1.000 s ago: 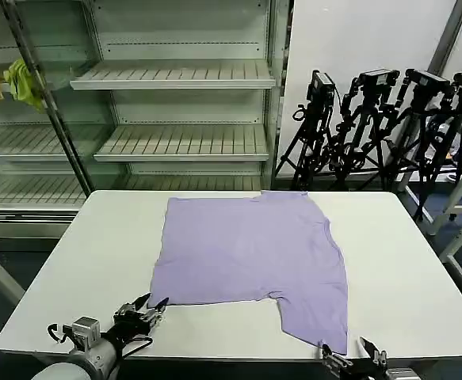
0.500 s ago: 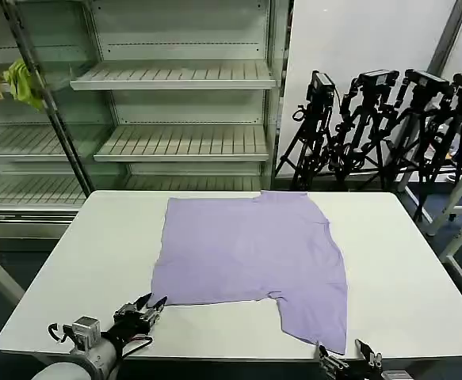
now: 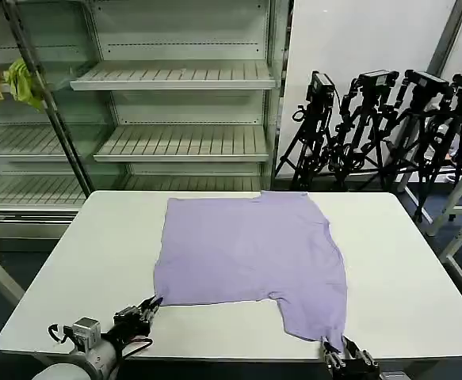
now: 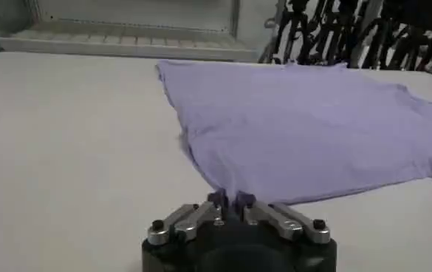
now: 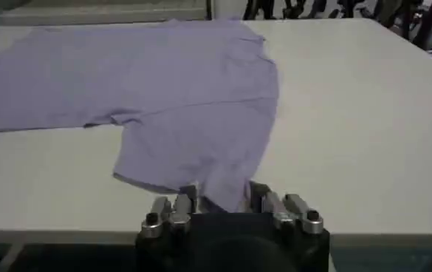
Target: Fold and organize the clothes.
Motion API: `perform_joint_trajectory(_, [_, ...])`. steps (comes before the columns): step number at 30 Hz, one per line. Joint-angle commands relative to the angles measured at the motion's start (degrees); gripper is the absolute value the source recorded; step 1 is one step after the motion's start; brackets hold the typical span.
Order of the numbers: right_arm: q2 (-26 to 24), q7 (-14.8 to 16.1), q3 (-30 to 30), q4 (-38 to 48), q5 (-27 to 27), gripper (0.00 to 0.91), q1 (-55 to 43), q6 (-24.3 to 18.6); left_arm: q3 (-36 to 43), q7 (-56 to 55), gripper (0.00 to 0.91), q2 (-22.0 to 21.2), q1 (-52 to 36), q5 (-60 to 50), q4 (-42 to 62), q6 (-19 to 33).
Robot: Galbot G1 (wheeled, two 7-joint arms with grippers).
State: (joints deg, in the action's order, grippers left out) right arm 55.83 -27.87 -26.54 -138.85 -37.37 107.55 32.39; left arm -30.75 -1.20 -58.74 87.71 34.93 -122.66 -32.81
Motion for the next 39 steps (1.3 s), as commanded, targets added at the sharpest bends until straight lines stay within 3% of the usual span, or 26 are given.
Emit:
perform_joint_trajectory(1, [0.04,-0.11,0.23,0.43,-0.18,0.0,-0.1,0.44,-0.06,-0.01,0.01,0.04,-0.01,-0.05,-0.08,0.1])
perform_joint_trajectory(26, [-1.08,0.48,-0.66,-2.1,1.74,0.0,2.37,0.02,-0.89,0.86,0.01,1.12,1.52,-1.12,-1.85,0.31])
perform_joint_trajectory(39, [-5.75,-0.29,-7.56,-9.73,1.53,0.0,10.96,0.68,-4.47,0.82,0.01,4.74,8.29,-0.72,-7.36,-0.14])
